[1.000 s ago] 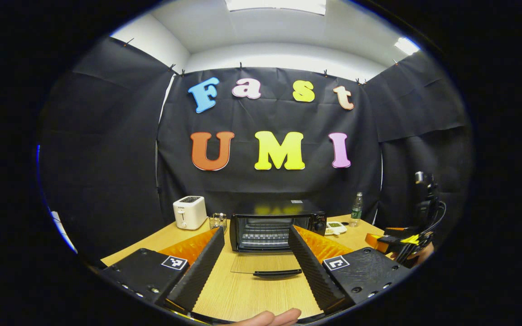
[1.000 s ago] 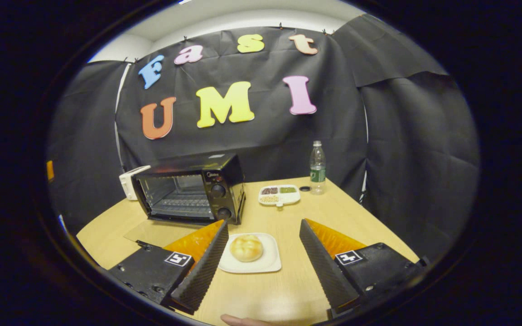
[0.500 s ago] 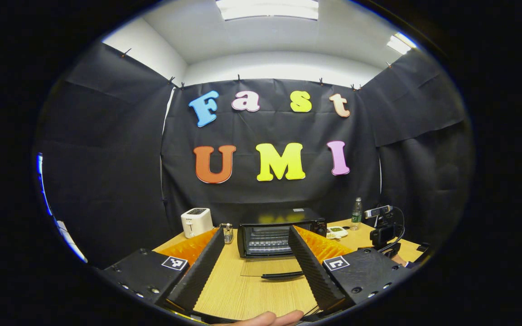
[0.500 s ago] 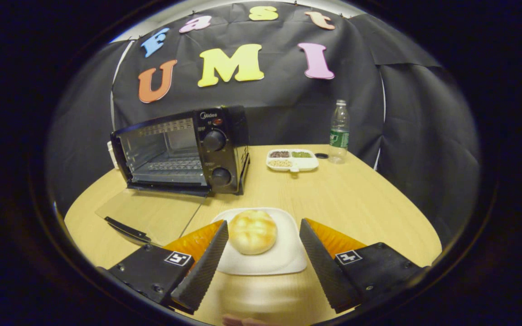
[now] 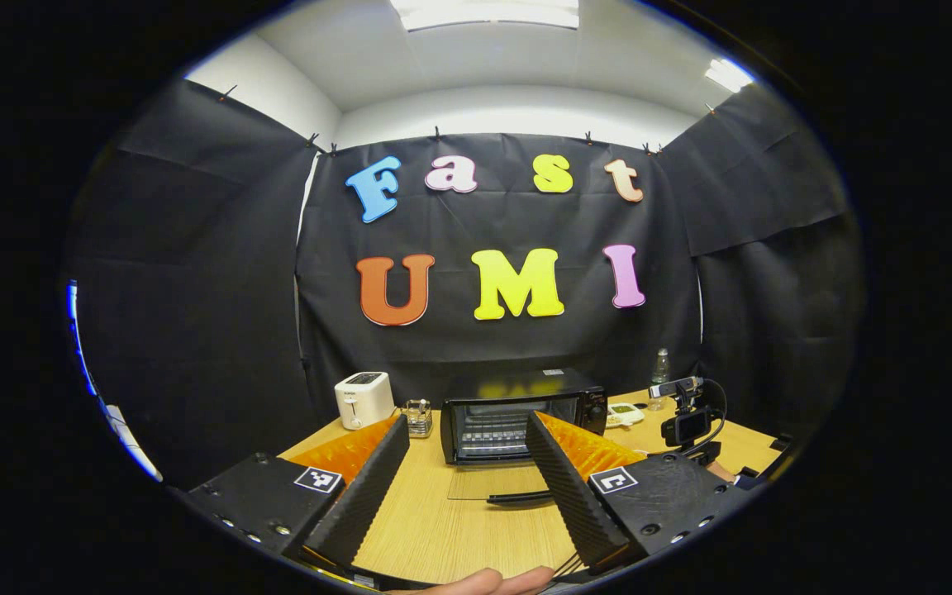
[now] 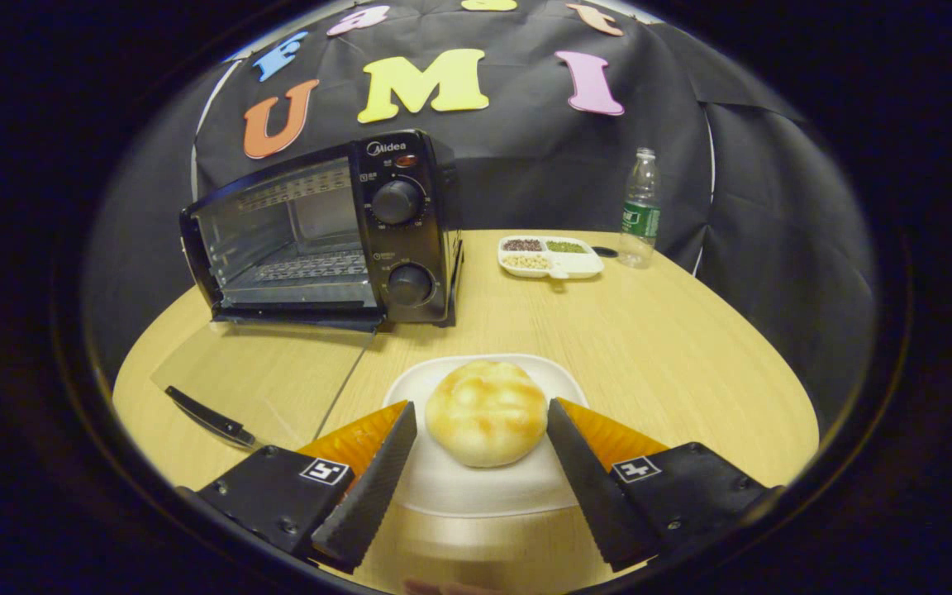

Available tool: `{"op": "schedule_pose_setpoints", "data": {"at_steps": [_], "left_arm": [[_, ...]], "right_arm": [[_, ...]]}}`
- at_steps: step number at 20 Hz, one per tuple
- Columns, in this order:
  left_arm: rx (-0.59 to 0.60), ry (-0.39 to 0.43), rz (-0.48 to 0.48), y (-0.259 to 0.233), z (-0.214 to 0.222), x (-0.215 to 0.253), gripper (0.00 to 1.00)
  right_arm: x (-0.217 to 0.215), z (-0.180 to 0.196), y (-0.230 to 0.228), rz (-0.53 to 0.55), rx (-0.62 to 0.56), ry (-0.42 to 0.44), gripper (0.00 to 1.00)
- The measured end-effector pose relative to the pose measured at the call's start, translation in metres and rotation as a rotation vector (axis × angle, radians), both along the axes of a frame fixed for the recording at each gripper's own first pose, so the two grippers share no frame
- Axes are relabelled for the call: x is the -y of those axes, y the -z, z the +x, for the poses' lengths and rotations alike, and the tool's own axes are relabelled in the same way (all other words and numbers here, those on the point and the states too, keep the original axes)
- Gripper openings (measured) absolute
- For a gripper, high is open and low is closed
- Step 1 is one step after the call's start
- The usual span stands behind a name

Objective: Open the electric oven with the left hand, put the food in, and close the electric oven.

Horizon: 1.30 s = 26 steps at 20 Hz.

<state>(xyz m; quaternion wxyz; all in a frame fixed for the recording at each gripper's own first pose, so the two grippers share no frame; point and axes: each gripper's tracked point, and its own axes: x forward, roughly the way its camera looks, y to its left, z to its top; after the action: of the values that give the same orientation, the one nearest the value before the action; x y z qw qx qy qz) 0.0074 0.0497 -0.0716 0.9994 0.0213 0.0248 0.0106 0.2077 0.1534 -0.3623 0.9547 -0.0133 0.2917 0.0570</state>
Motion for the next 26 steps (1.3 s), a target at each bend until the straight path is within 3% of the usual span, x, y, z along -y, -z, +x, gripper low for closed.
{"op": "schedule_pose_setpoints", "data": {"at_steps": [5, 12, 18, 26], "left_arm": [[-0.019, 0.02, 0.018, 0.008, 0.0, 0.007, 0.94], [-0.029, 0.01, 0.009, 0.01, -0.003, 0.003, 0.95], [-0.009, 0.019, 0.011, 0.004, -0.007, 0.003, 0.95], [-0.006, 0.021, 0.003, 0.003, -0.009, -0.004, 0.95]], "right_arm": [[-0.005, 0.008, 0.002, -0.003, -0.013, 0.009, 0.97], [-0.01, -0.004, -0.009, 0.073, 0.01, -0.003, 0.89], [-0.033, -0.022, -0.039, 0.226, 0.074, -0.023, 0.89], [-0.115, -0.037, -0.076, 0.561, 0.099, -0.084, 0.89]]}}
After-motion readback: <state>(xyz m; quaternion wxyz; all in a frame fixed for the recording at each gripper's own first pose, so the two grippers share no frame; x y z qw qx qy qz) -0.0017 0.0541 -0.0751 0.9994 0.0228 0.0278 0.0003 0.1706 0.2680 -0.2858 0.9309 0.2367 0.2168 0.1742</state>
